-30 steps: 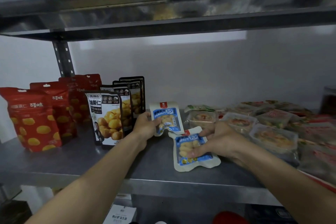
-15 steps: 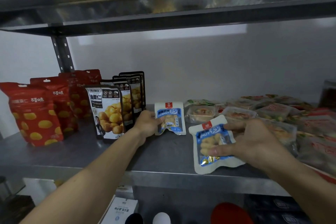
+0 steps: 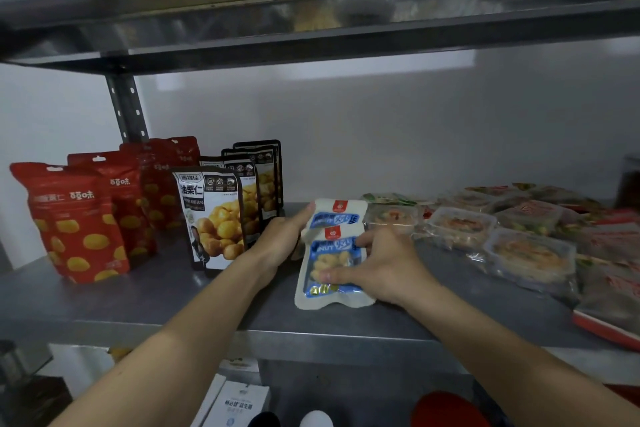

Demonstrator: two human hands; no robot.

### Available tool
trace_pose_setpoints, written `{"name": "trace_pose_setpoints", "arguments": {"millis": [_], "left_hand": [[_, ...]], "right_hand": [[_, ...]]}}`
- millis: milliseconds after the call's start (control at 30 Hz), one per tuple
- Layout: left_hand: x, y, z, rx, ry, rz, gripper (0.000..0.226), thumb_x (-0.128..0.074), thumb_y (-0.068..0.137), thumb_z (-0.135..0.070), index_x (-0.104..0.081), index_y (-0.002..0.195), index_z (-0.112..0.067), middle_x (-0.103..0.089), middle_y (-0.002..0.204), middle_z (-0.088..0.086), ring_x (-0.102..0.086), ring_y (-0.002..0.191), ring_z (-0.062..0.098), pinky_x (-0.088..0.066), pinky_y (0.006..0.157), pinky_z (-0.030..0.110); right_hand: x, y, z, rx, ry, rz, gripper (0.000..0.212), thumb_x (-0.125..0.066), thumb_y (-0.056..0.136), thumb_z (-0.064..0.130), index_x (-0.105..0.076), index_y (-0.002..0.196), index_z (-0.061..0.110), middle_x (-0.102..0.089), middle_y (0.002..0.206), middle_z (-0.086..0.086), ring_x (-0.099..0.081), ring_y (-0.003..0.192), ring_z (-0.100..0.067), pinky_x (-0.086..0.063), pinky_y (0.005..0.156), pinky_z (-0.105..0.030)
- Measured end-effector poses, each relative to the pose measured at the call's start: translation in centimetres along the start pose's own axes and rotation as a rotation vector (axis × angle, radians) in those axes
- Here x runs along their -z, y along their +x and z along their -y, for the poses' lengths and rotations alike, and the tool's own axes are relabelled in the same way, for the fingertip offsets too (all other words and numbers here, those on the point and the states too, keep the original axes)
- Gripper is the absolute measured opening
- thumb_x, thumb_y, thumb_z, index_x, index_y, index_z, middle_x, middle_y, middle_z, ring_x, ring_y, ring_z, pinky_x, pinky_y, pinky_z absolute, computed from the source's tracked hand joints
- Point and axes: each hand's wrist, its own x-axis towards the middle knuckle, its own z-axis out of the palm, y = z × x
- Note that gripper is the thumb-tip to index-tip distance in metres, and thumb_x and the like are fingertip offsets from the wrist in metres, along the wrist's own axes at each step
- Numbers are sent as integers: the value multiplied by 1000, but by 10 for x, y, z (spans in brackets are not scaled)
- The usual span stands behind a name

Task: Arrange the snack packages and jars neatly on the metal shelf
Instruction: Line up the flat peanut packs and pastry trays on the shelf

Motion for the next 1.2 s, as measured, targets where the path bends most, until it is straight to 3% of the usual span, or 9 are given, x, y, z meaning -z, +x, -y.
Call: {"name": "trace_pose_setpoints", "arguments": {"millis": [167, 300, 433, 533, 633, 767, 900, 1067, 1200], "left_hand": [[-1, -5, 5, -28, 97, 39, 24, -61, 92, -30, -73, 97, -9, -76, 88, 6, -73, 84, 21, -54, 92, 42], [-1, -4, 9, -53, 149, -9, 17, -63, 90, -27, -73, 92, -14, -76, 86, 4, -73, 82, 21, -55, 88, 44], [2, -7, 6, -115, 341, -67, 21, -63, 89, -36, -73, 92, -19, -75, 86, -2, -70, 82, 14, -54, 84, 36], [2, -13, 3, -158, 410, -42, 14, -63, 88, -41, -66, 94, -29, -72, 93, -9, -66, 88, 8, -51, 81, 28], [-1, -20, 4, -187, 425, 15, 19, -59, 91, -40, -60, 108, -33, -65, 97, -16, -60, 86, 2, -44, 74, 19], [-2, -23, 5, -204, 409, 2, 33, -56, 94, -35, -62, 122, -19, -60, 89, -18, -55, 77, -7, -40, 69, 13], [2, -21, 7, -196, 426, 2, 26, -52, 96, -33, -65, 117, -23, -67, 104, -13, -62, 95, 7, -47, 86, 27], [0, -23, -1, -207, 472, -1, 32, -51, 96, -38, -60, 121, -20, -66, 112, -8, -60, 97, 11, -41, 80, 23], [-2, -22, -16, -252, 526, 34, 46, -55, 93, -43, -51, 134, -23, -58, 132, -4, -56, 109, 12, -37, 88, 22]], "right_hand": [[-12, 5, -8, 60, -130, -1, 58, -82, 56, 63, -74, 98, 23, -71, 91, 11, -63, 77, 2, -47, 58, -8], [-16, 6, -8, 68, -238, -17, 76, -67, 52, 80, -71, 106, 26, -70, 97, 9, -65, 84, -7, -57, 71, -32], [-13, 4, -6, 74, -424, -75, 76, -54, 57, 89, -68, 99, 27, -66, 85, 11, -60, 75, -6, -46, 56, -25], [-5, 12, -10, 91, -448, -132, 81, -52, 57, 90, -62, 112, 30, -62, 102, 8, -56, 95, -12, -48, 74, -30], [-3, 21, -19, 87, -399, 20, 98, -50, 55, 92, -46, 136, 36, -51, 131, 7, -46, 120, -15, -44, 98, -37], [-8, 22, -21, 96, -358, 39, 104, -41, 51, 95, -45, 136, 36, -49, 131, 7, -45, 124, -15, -42, 101, -36], [-7, 24, -14, 115, -491, 1, 104, -34, 55, 96, -47, 134, 30, -51, 128, 3, -46, 120, -17, -43, 99, -37], [22, 46, -12, 161, -631, -175, 68, -38, 89, 67, -50, 134, 19, -54, 133, -5, -49, 121, -25, -41, 100, -39], [52, 72, -24, 72, -903, 62, 64, -42, 96, 48, -23, 152, 24, -22, 160, -6, -22, 145, -27, -23, 116, -43]]}}
